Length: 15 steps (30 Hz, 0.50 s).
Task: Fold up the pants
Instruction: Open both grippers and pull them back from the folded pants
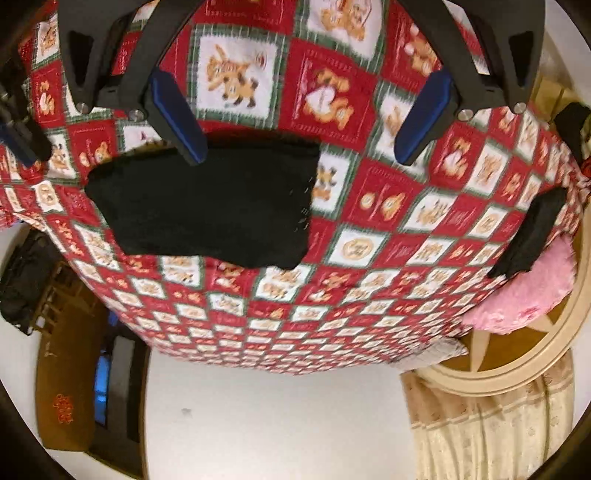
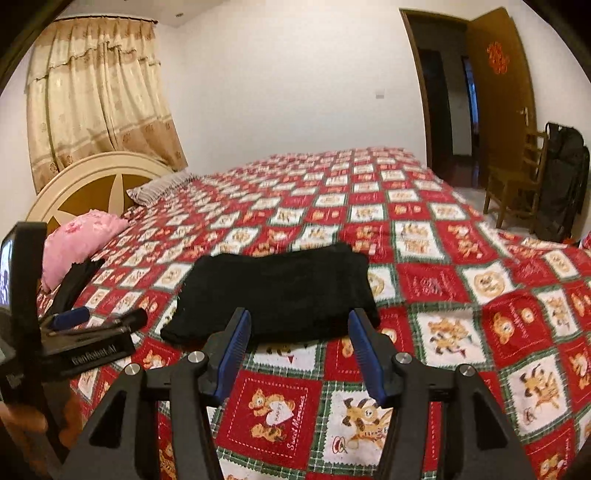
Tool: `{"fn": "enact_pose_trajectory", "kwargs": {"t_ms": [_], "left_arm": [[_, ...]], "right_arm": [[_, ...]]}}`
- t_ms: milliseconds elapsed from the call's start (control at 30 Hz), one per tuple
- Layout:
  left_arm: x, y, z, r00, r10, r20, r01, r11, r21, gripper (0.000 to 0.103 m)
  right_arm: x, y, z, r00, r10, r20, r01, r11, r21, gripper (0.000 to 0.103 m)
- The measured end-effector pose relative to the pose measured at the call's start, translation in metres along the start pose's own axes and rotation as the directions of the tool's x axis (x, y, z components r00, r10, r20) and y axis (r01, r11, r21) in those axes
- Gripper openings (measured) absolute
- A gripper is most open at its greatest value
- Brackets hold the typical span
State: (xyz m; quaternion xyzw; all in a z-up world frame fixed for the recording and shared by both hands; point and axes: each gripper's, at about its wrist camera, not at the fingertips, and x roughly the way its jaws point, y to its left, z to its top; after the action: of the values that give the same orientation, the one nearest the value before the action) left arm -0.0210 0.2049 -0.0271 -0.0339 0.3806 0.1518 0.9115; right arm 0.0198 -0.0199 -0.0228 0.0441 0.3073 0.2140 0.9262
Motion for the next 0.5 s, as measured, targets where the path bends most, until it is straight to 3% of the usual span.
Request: {"fn": "enact_pose_trajectory", "kwargs": {"t_ms": [500], "left_arm": [[-0.017,-0.013,-0.005,0.996,0.028,0.083,-0.033,0.998,0.059,0.103]], "right_arm": [[-0.003,-0.005,0.001,1.0,-0.012,0.027,0.011,1.0,0.022,0.057]]}}
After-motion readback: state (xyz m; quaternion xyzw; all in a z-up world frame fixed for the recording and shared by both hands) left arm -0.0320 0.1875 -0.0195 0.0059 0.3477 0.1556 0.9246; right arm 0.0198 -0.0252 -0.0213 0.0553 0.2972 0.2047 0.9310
